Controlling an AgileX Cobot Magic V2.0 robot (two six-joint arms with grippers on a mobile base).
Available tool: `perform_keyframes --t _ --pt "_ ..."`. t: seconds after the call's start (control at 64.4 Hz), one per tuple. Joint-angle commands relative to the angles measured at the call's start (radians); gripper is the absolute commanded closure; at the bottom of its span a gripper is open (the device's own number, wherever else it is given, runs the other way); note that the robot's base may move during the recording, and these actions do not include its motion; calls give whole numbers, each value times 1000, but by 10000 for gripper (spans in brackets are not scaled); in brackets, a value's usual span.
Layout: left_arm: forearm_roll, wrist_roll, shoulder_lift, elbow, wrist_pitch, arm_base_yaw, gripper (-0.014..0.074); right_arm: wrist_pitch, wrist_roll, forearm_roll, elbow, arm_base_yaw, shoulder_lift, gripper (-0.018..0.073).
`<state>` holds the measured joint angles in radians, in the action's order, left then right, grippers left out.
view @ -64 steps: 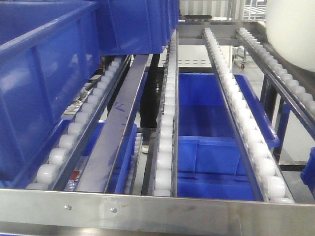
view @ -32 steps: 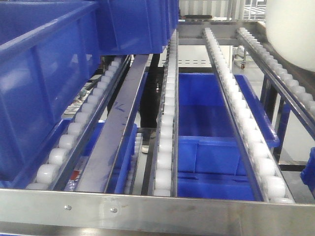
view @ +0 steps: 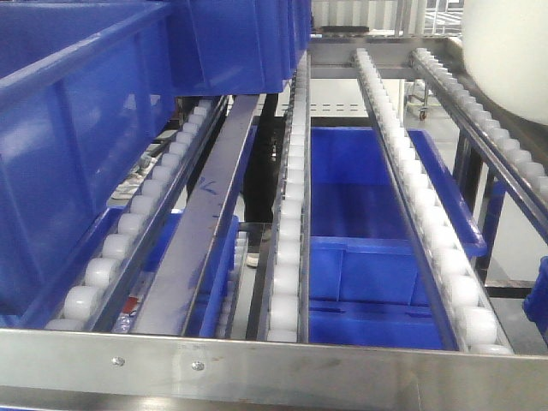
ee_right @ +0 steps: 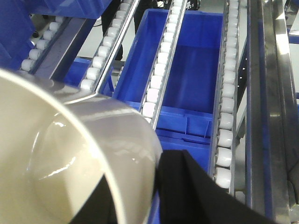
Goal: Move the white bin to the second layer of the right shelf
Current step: 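Position the base in front of the roller-track shelf, then lower the held bin onto the roller tracks with the right gripper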
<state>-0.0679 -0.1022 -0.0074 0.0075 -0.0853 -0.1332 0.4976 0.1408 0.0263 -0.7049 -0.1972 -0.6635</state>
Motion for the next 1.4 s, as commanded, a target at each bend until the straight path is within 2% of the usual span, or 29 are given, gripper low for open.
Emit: perform_keyframes --t 0.0,0.14,0.45,0.885,1.056,1.382 --pt "-6 3 -14 37 85 -3 512 -102 0 1 -31 4 -4 510" --pt "-6 3 -14 37 85 -3 512 -108 0 -10 -32 4 -30 510" --pt "-6 3 -14 37 85 -3 512 -103 0 -123 -75 4 -222 510" --pt "-6 3 -14 37 85 -3 512 -98 0 -151 -303 -2 -569 510" --pt "-6 3 -14 37 85 -3 512 -98 0 -151 -339 -3 -664 510" --pt "-6 3 -14 37 85 -3 512 -94 0 -151 -383 -59 -783 510"
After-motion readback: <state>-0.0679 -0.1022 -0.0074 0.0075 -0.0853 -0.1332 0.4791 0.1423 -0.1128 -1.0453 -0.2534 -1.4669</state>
